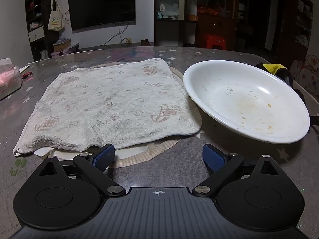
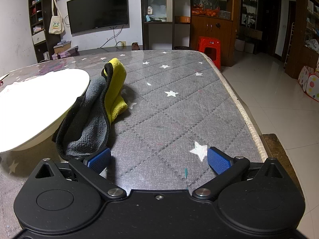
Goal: Clean bowl
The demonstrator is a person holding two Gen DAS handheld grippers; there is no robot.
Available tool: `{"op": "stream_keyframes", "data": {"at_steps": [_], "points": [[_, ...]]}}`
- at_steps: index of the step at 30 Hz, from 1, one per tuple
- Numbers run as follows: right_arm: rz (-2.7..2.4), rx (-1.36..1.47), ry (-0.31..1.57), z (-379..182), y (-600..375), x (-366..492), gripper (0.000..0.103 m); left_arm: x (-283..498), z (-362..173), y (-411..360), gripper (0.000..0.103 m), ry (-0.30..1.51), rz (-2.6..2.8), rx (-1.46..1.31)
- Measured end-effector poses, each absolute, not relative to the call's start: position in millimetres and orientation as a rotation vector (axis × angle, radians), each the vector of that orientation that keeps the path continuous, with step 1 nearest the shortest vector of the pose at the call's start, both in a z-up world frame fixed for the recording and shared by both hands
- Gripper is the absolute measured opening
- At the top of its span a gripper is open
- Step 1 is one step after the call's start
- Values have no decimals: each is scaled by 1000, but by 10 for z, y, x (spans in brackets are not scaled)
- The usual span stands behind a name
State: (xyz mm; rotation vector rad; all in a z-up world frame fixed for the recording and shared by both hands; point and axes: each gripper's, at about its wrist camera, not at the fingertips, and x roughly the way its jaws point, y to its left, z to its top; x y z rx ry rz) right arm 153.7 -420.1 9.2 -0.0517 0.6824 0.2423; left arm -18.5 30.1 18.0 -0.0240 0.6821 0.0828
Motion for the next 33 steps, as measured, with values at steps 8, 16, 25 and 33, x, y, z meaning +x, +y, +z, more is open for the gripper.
{"op": "stream_keyframes", "data": {"at_steps": [8, 16, 25, 33], "points": [[242, -48, 682, 81, -4177, 1520, 103, -181, 164, 317, 102, 683, 94, -28], [243, -44, 681, 77, -4220, 1515, 103, -179, 162, 326, 102, 683, 93, -33], [245, -42, 681, 88, -4292, 1538, 103, -183, 163, 332, 103, 682, 91, -36], [246, -41, 681, 82, -4311, 1544, 103, -192, 161, 342, 103, 682, 90, -38]]}}
